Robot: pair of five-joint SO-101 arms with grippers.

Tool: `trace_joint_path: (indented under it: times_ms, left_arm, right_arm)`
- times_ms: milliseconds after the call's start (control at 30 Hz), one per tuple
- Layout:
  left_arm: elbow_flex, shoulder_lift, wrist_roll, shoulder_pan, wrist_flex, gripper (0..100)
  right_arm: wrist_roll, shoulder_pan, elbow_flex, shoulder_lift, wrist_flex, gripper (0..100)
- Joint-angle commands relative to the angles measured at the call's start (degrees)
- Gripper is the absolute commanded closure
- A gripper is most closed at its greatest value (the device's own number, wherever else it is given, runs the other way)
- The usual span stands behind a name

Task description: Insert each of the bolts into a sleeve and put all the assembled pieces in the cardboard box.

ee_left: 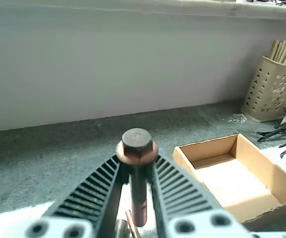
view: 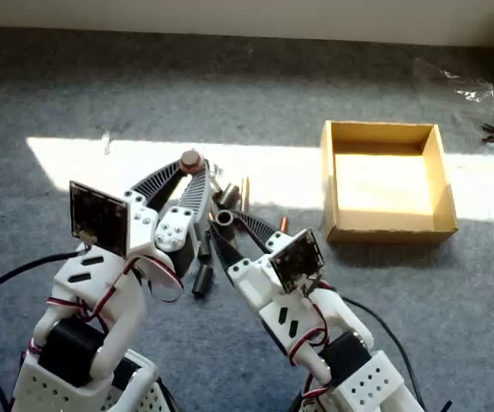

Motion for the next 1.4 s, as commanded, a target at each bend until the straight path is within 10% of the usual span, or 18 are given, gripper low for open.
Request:
trace_joint_path:
  times_ms: [0,1367]
  left_arm:
    - [0.2,-2.5,0.4,2.0,-2.1,100]
    - [5.9,-3.3,0.4,5.2,-1.1,100]
  right_arm:
    - [0.6,-0.7,0.6,-6.2,-1.3,99.4]
    - [1.7,-0.4,-3.4,9.5,-1.2,99.4]
